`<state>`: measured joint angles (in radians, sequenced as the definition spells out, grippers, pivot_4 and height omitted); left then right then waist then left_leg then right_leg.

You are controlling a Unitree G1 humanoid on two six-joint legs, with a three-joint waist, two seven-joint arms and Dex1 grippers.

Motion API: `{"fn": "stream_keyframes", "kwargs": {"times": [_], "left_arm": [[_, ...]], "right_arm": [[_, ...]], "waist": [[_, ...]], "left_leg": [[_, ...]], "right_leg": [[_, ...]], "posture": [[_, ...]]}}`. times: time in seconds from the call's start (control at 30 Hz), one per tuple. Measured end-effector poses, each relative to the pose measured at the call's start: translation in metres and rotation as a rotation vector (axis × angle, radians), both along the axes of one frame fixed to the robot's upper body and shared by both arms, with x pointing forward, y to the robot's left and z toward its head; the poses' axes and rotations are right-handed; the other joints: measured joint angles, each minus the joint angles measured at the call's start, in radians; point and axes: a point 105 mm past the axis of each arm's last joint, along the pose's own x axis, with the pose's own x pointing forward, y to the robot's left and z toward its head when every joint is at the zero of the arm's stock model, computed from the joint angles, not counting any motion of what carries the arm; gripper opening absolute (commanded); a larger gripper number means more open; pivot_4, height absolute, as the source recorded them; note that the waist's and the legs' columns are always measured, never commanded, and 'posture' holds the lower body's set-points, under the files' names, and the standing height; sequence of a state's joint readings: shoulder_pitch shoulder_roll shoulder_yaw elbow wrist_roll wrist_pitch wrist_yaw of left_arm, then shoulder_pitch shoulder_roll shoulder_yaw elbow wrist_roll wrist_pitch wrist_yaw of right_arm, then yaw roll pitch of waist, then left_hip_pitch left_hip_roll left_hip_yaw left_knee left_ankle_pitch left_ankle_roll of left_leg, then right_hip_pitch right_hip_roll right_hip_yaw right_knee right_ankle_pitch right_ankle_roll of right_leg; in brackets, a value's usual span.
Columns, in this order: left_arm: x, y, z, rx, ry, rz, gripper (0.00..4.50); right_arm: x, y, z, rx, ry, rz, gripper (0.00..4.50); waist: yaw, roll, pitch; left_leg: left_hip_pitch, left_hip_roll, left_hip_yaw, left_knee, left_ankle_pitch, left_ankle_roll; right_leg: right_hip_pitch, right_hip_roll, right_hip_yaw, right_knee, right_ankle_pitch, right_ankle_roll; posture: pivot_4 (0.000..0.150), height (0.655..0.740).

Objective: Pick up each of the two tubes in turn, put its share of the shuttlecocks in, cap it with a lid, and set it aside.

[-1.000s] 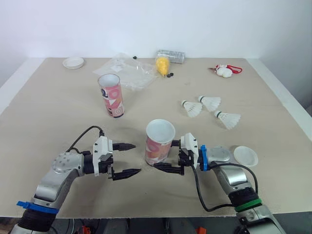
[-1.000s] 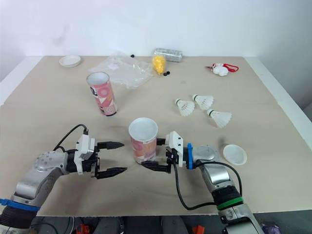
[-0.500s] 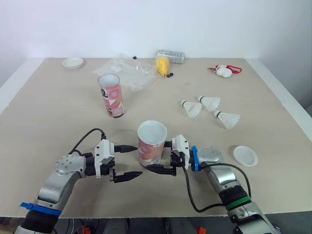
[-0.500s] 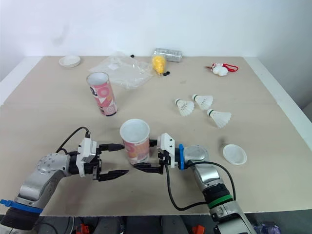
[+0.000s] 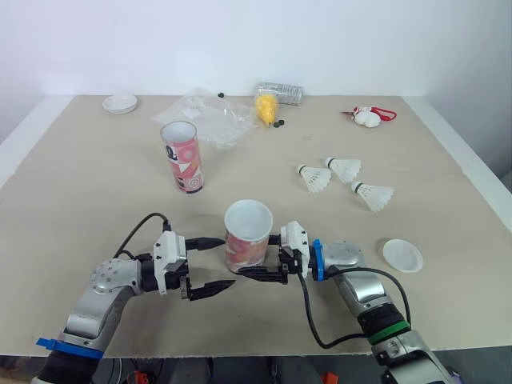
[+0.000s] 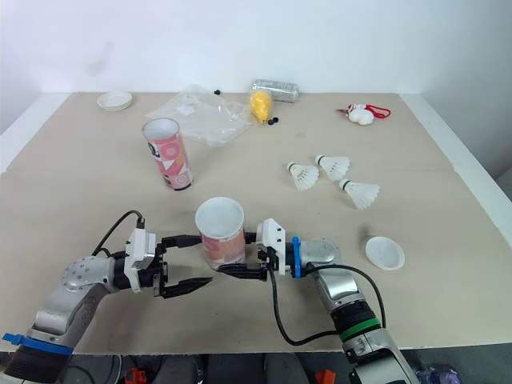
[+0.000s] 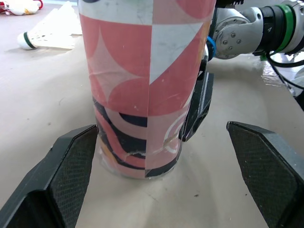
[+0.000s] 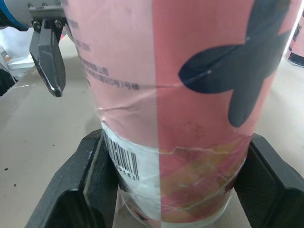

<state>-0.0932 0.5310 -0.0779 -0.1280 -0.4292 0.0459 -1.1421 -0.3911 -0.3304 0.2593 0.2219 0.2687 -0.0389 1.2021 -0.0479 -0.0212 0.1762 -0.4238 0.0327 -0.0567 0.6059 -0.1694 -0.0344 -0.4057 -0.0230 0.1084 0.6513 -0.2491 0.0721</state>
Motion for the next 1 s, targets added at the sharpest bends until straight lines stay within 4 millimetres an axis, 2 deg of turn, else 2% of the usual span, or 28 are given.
{"fn": "stream_keyframes", "kwargs": {"times": [0.13, 0.2, 0.4, 0.63, 0.73, 0.8, 0.87, 1.0], "left_arm": [[0.001, 0.0, 0.0, 0.005, -0.007, 0.001, 4.5], [0.001, -0.001, 0.001, 0.003, -0.011, -0.002, 4.5], [0.002, -0.004, 0.004, -0.006, -0.022, -0.016, 4.5], [0.001, -0.015, 0.011, -0.053, -0.037, -0.06, 4.5], [0.0, -0.023, 0.019, -0.092, -0.089, -0.077, 4.5], [0.002, -0.027, 0.022, -0.119, -0.1, -0.066, 4.5], [0.005, -0.032, 0.028, -0.161, -0.107, -0.049, 4.5], [0.006, -0.035, 0.029, -0.174, -0.09, -0.033, 4.5]], "right_arm": [[-0.002, -0.003, 0.004, 0.0, 0.005, -0.008, 2.99], [-0.003, -0.007, 0.015, 0.036, -0.001, -0.033, 2.99], [-0.01, -0.039, 0.046, 0.139, -0.016, -0.197, 2.99], [0.009, -0.103, 0.071, 0.248, -0.058, -0.607, 2.99], [0.02, -0.153, 0.084, 0.302, -0.107, -0.865, 2.99], [0.022, -0.17, 0.085, 0.32, -0.115, -0.95, 2.99], [0.024, -0.198, 0.083, 0.346, -0.116, -1.087, 2.99], [0.019, -0.238, 0.071, 0.36, -0.104, -1.284, 2.99]], "waist": [[0.0, 0.0, 0.0], [0.0, 0.0, 0.0], [0.003, 0.0, 0.0], [0.001, 0.0, 0.0], [0.002, 0.0, 0.0], [0.002, 0.0, 0.0], [0.002, 0.0, 0.0], [0.001, 0.002, -0.001]], "left_leg": [[0.0, 0.0, 0.0, 0.0, 0.0, 0.0], [0.0, 0.0, 0.0, 0.0, 0.0, 0.0], [-0.001, 0.0, -0.001, 0.0, 0.0, 0.0], [0.0, 0.0, 0.0, 0.001, 0.001, 0.001], [-0.001, -0.001, 0.0, 0.002, 0.001, 0.001], [-0.001, -0.001, 0.0, 0.002, 0.001, 0.001], [0.0, -0.001, 0.0, 0.003, 0.001, 0.001], [0.0, -0.001, 0.0, 0.002, 0.001, 0.001]], "right_leg": [[0.0, 0.0, 0.0, 0.0, 0.0, 0.0], [0.0, 0.0, 0.0, 0.0, 0.0, 0.0], [0.001, 0.0, 0.0, 0.0, -0.001, 0.001], [0.001, 0.0, 0.0, 0.0, 0.0, -0.001], [0.001, 0.0, 0.001, 0.0, 0.0, -0.001], [0.001, 0.0, 0.001, 0.0, 0.0, 0.0], [0.001, 0.0, 0.001, 0.0, 0.002, 0.002], [0.001, 0.0, 0.002, 0.0, 0.001, 0.002]], "posture": [[0.15, 0.74], [0.15, 0.74], [0.15, 0.74], [0.15, 0.74], [0.15, 0.74], [0.15, 0.74], [0.15, 0.74], [0.15, 0.74]]}}
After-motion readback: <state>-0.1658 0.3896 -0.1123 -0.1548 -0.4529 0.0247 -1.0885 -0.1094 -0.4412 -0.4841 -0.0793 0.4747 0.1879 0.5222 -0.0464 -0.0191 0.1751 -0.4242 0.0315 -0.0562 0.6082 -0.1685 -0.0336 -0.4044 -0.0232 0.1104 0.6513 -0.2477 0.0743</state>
